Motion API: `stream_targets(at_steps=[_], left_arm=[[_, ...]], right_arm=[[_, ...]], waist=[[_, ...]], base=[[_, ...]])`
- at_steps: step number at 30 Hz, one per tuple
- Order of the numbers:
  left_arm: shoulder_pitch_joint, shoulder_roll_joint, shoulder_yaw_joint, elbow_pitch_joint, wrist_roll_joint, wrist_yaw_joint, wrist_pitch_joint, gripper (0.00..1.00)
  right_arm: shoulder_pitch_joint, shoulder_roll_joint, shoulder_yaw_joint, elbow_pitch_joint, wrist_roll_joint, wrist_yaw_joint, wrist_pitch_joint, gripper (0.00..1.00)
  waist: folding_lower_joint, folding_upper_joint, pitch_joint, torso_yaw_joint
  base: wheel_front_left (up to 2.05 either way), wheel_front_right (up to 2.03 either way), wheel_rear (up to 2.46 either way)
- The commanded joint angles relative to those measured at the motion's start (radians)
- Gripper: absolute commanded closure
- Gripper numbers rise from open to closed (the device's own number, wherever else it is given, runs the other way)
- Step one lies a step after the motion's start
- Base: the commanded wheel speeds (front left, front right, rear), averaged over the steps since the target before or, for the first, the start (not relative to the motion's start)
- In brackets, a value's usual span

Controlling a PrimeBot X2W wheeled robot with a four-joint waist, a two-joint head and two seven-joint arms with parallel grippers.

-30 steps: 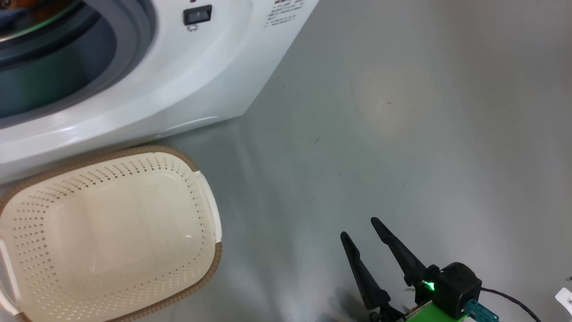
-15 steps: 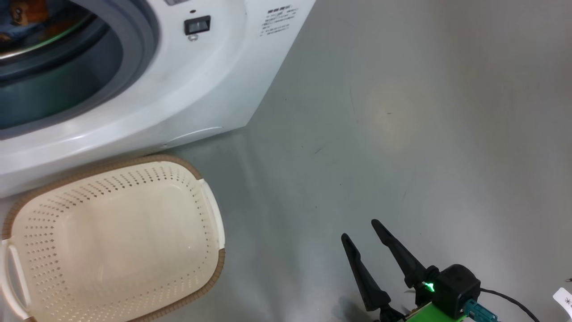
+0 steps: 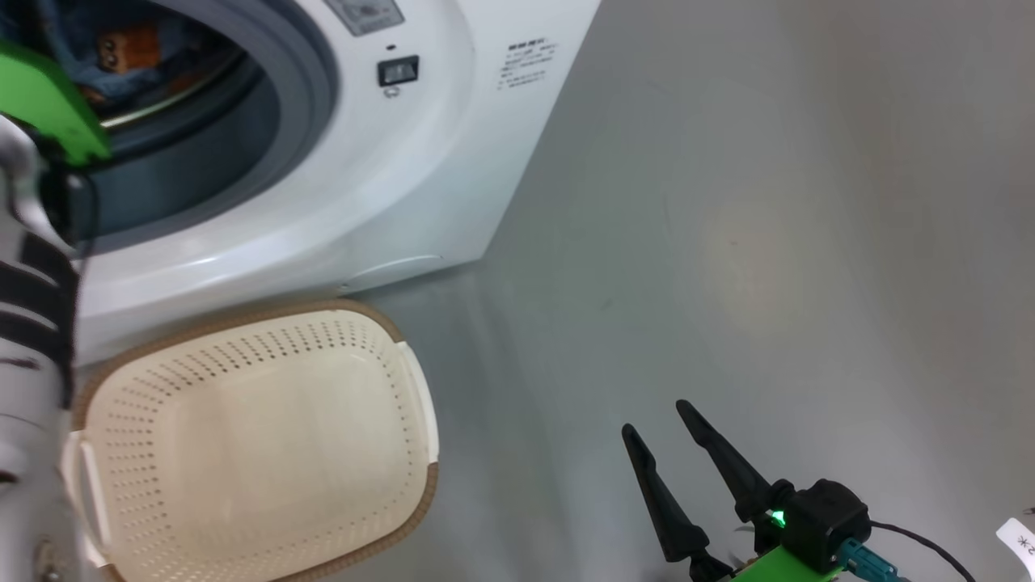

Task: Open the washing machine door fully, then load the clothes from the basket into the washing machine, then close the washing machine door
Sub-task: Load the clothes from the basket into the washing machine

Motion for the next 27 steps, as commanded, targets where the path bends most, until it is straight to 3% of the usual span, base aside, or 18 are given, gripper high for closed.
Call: stream_targets(at_steps=[1, 11, 16, 27], left_arm=[[0.032, 0.022, 0.006, -0.015, -0.015, 0.011, -0.010, 0.00], [0.157, -0.064, 0.009, -0.023, -0.053, 0.002, -0.047, 0.00], [0.227, -0.102, -0.006, -0.046, -0.053, -0.024, -0.052, 0.00], [0.466, -0.149, -0.008, -0.272, -0.074, -0.057, -0.053, 0.00]], right_arm=[[-0.015, -0.009, 0.020, -0.014, 0.009, 0.003, -0.005, 0.00], [-0.036, -0.009, -0.008, 0.007, 0.008, 0.003, -0.005, 0.00], [-0.041, -0.009, -0.033, 0.010, 0.004, 0.003, -0.005, 0.00], [-0.067, -0.009, -0.084, 0.019, 0.000, 0.003, -0.005, 0.00]], waist=[[-0.0001, 0.0000, -0.040, 0.032], [-0.0001, 0.0000, -0.125, 0.109], [-0.0001, 0.0000, -0.160, 0.148], [-0.0001, 0.0000, -0.227, 0.200]], base=[[0.00, 0.00, 0.00], [0.00, 0.00, 0.00], [0.00, 0.00, 0.00], [0.00, 0.00, 0.00]])
